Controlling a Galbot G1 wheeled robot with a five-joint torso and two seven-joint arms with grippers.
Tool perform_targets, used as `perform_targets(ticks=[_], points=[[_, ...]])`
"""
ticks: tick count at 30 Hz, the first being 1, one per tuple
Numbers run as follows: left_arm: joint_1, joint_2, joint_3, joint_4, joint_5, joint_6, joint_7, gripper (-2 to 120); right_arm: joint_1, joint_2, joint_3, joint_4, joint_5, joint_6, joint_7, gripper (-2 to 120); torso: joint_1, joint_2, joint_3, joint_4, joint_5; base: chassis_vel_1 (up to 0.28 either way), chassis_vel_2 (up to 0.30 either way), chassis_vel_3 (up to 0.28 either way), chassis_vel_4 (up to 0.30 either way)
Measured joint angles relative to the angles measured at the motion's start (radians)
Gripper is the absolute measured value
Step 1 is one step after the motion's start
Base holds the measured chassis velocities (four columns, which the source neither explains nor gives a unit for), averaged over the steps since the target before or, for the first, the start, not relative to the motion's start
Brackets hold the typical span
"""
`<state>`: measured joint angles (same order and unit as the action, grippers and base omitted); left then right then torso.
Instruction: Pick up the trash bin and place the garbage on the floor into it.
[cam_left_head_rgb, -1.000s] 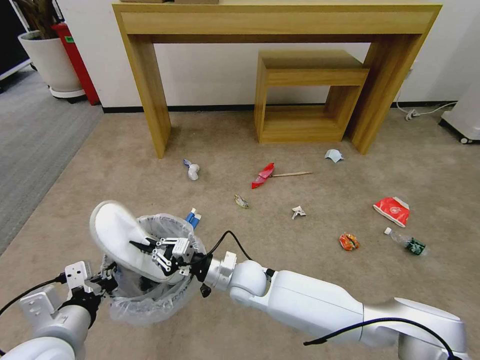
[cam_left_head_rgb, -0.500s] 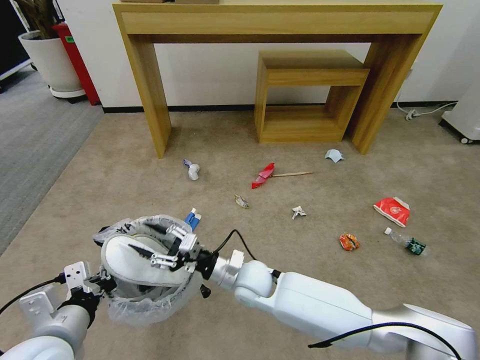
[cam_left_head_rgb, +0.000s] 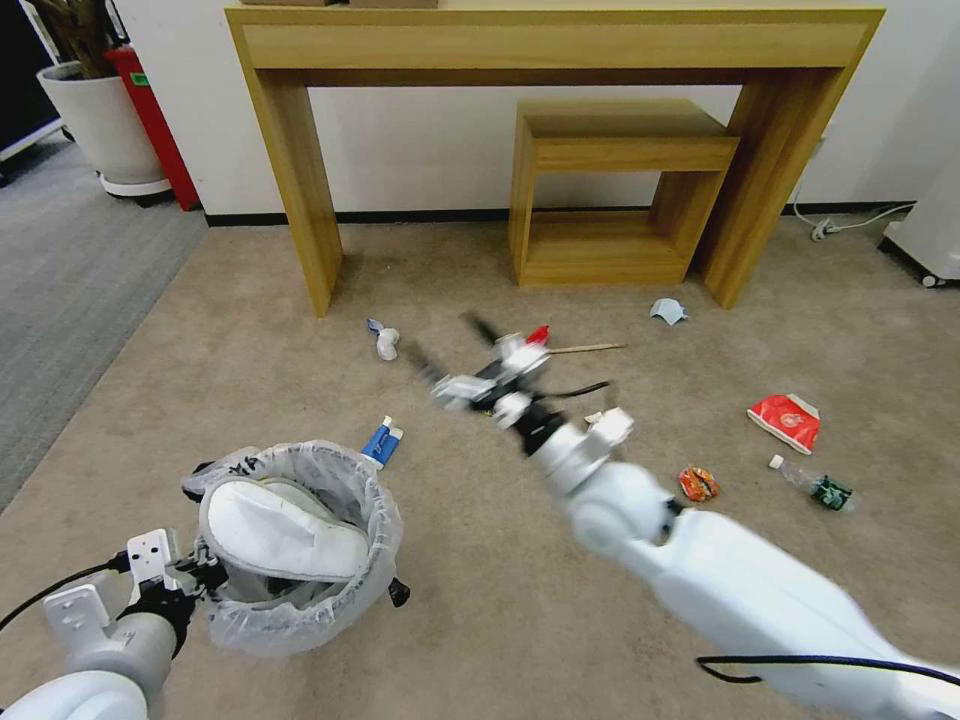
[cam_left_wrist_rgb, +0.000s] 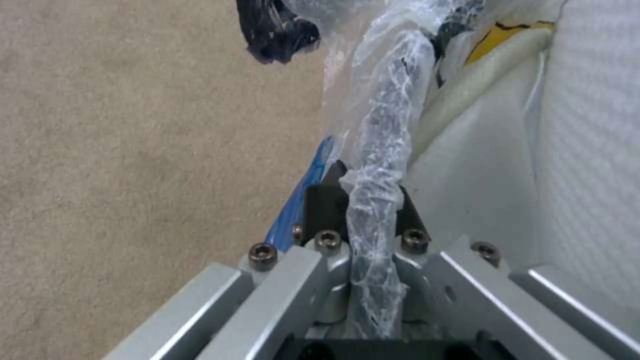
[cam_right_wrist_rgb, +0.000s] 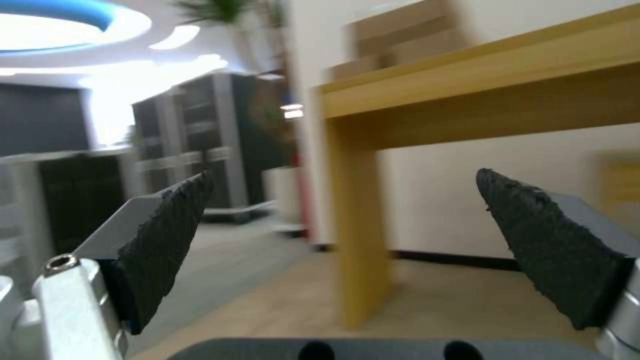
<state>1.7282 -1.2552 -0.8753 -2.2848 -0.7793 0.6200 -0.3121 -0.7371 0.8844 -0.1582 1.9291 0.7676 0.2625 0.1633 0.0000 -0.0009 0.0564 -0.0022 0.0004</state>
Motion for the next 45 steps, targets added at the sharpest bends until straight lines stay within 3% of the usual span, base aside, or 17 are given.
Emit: perform_targets(ticks=[3,6,8,13,18,22,32,45], points=[[-0.013,-0.002,0.0,0.023,0.006,0.004,0.007,1,-0.104,-0.038,0.116,0.037,-0.068,-0.059,0.184,100,0.0,0.0,0.0,0.0001,-0.0001,0.0,0.0,0.0,0.0],[-0.019,-0.002,-0.001,0.033,0.011,0.007,0.014,1,-0.153,-0.047,0.165,0.049,-0.097,-0.099,0.254,100,0.0,0.0,0.0,0.0002,-0.0001,0.0,0.0,0.0,0.0],[-0.026,0.003,-0.006,0.052,0.043,0.007,0.048,1,-0.24,-0.053,0.255,0.063,-0.149,-0.183,0.359,100,0.0,0.0,0.0,-0.0001,-0.0002,0.0,0.0,0.0,0.0],[-0.026,0.011,-0.027,0.075,0.126,0.009,0.128,1,-0.343,-0.036,0.366,0.053,-0.217,-0.234,0.432,100,0.0,0.0,0.0,0.0002,-0.0003,0.0,0.0,0.0,0.0],[-0.018,0.008,-0.041,0.094,0.188,-0.001,0.209,1,-0.462,0.003,0.465,0.027,-0.294,-0.215,0.439,100,0.0,0.0,0.0,0.0,-0.0002,0.0,0.0,0.0,0.0],[-0.012,0.001,-0.042,0.096,0.206,-0.005,0.231,1,-0.523,0.035,0.494,0.021,-0.318,-0.193,0.433,100,0.0,0.0,0.0,0.0001,-0.0004,0.0,0.0,0.0,0.0],[0.007,-0.016,-0.055,0.092,0.221,-0.031,0.241,1,-0.572,0.093,0.496,-0.012,-0.373,-0.148,0.406,100,0.0,0.0,0.0,0.0002,-0.0005,0.0,0.0,0.0,0.0],[0.026,-0.026,-0.078,0.083,0.217,-0.07,0.247,1,-0.59,0.108,0.476,-0.015,-0.408,-0.126,0.395,100,0.0,0.0,0.0,0.0001,-0.0004,0.0,0.0,0.0,0.0]])
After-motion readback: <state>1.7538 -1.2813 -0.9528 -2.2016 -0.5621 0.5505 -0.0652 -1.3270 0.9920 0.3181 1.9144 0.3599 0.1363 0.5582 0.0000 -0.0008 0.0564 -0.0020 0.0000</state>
